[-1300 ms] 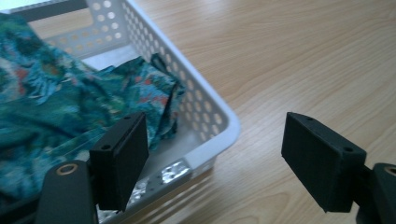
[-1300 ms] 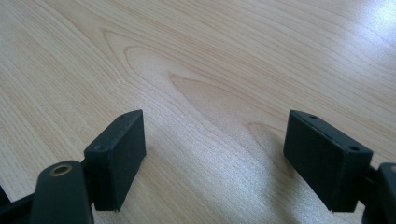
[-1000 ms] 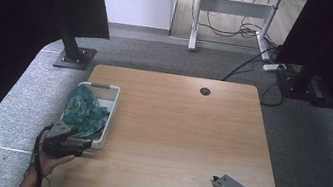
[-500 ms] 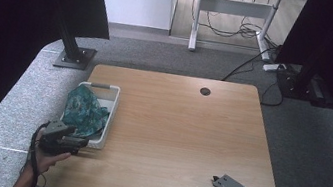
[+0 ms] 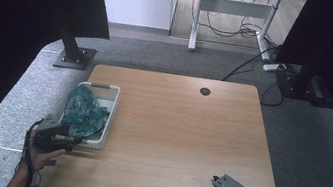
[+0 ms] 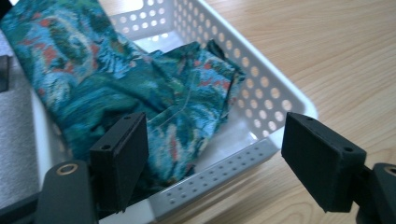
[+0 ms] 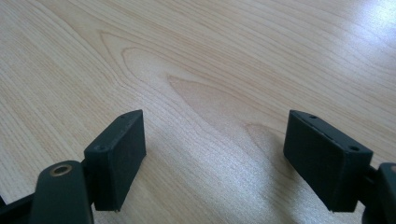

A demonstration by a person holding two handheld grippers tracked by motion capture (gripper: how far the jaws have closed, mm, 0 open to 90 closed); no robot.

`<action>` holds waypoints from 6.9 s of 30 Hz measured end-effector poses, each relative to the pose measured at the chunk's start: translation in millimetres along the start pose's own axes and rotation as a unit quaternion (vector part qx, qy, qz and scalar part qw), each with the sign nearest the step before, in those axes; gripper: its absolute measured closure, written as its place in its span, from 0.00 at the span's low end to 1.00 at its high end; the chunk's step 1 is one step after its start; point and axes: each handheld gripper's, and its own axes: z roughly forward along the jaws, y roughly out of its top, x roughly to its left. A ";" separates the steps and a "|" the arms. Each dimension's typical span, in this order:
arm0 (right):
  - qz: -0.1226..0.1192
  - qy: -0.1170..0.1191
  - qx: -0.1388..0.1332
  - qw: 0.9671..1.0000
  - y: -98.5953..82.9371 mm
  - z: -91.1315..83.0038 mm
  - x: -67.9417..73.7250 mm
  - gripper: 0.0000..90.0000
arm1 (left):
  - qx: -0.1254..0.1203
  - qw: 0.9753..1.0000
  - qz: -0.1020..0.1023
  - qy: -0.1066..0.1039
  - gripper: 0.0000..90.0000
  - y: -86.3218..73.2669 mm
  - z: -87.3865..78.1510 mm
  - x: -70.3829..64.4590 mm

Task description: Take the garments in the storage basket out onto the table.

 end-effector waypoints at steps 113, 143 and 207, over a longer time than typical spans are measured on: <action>0.002 -0.003 -0.002 1.000 -0.5 -0.1 -0.1 0.23 | -0.049 0.996 -0.071 -0.034 0.99 19.9 2.0 -5.7; 0.002 -0.003 -0.002 1.000 -0.6 -0.1 -0.2 0.23 | -0.063 0.989 -0.029 -0.132 0.99 42.5 24.4 -77.0; 0.001 -0.002 -0.002 1.000 -0.7 -0.3 -0.6 0.23 | -0.074 0.981 -0.049 -0.170 0.95 56.9 41.6 -107.6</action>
